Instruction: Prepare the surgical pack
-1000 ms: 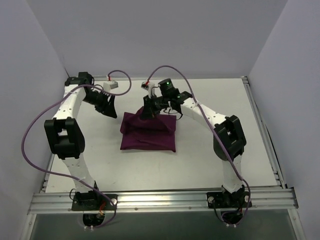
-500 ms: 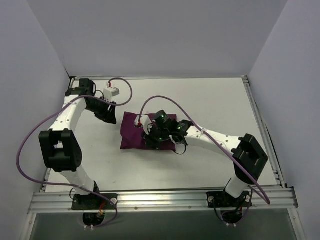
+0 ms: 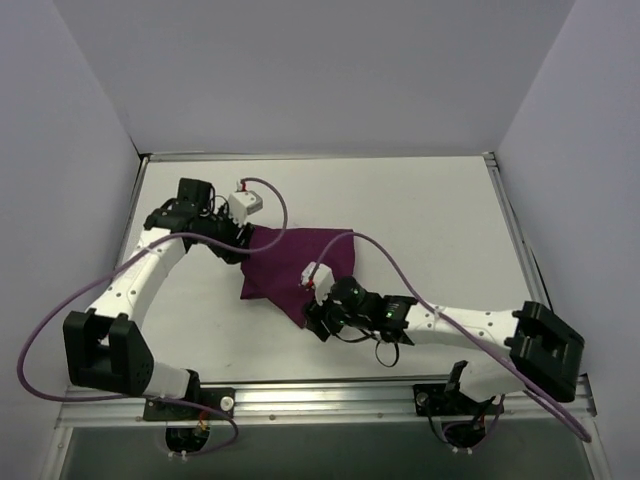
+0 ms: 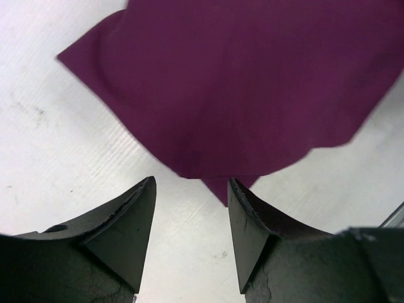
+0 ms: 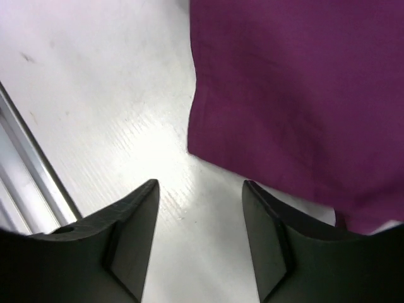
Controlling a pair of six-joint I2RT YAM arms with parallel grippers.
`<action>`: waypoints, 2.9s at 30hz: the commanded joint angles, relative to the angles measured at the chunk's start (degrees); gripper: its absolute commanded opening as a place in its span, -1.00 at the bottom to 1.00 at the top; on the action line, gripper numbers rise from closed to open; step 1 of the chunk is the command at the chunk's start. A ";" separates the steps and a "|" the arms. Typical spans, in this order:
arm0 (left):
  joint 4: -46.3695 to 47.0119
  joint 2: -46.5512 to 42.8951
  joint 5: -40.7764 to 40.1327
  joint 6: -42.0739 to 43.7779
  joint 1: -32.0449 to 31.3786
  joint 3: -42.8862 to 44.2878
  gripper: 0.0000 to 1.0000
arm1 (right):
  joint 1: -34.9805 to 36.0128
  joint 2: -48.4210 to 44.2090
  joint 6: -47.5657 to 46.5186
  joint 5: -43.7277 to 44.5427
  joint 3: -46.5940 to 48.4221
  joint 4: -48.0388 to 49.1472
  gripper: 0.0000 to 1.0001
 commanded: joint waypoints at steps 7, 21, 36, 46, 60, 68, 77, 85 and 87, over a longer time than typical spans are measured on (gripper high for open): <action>14.90 -12.55 -10.34 5.41 -13.91 -14.34 0.41 | -4.29 -16.16 26.85 8.65 -9.09 7.47 0.20; 35.03 -11.31 -44.19 16.94 -36.68 -27.80 0.59 | -12.04 -12.82 40.94 1.52 -14.54 23.90 0.10; 19.83 -13.16 -36.72 15.45 -36.07 -28.85 0.54 | -8.53 -4.39 40.24 -0.77 -11.29 28.73 0.05; 24.30 -15.71 -38.92 16.24 -34.40 -32.98 0.15 | -6.24 2.65 44.20 2.49 -10.15 35.59 -0.07; 26.33 -15.45 -35.76 13.87 -32.38 -33.24 -0.47 | -7.73 2.30 46.92 3.71 -14.01 38.13 -0.15; 28.86 -16.15 -33.37 15.79 -32.03 -35.53 0.20 | -7.82 3.00 47.44 3.54 -15.33 39.89 -0.16; 38.46 -15.80 -39.18 17.64 -31.85 -39.39 -0.59 | -7.90 6.43 48.50 2.22 -16.47 44.81 -0.18; 35.65 -18.09 -39.44 12.29 -31.15 -36.42 -0.95 | -7.38 8.81 49.20 2.92 -15.33 47.36 -0.22; 35.13 -18.17 -39.44 9.92 -30.71 -35.28 -0.95 | -6.94 9.42 49.38 3.19 -14.72 47.98 -0.23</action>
